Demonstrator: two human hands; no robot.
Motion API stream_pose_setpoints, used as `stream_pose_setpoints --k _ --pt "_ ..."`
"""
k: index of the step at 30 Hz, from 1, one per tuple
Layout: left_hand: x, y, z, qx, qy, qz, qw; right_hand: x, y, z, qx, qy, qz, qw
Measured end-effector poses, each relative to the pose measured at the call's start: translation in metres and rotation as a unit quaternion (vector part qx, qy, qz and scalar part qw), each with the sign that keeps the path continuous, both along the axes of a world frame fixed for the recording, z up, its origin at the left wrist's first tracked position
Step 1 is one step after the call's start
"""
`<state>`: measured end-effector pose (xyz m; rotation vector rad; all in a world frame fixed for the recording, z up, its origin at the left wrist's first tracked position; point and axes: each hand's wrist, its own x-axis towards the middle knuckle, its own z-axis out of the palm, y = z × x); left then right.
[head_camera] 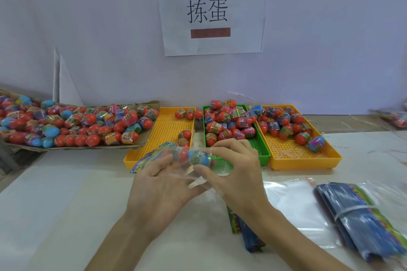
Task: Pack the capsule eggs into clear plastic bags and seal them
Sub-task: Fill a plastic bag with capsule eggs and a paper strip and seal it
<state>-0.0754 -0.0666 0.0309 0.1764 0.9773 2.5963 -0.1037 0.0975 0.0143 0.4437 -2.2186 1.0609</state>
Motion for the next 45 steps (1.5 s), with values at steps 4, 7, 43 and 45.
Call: stream_pose_setpoints --k 4,7,43,45 --pt "0.001 0.001 0.002 -0.001 -0.009 -0.008 1.000 0.000 0.000 -0.001 0.011 -0.007 -0.003 1.000" --pt "0.001 0.001 0.001 -0.005 -0.029 -0.011 1.000 -0.002 0.000 -0.004 0.024 -0.021 0.005 0.999" --pt "-0.002 -0.003 0.012 0.074 -0.077 0.075 0.992 -0.084 0.057 0.031 -0.114 -0.131 -0.045 0.984" --pt "-0.001 -0.003 0.014 0.072 -0.085 0.079 0.991 -0.055 0.058 0.034 -0.226 -0.169 0.077 0.956"
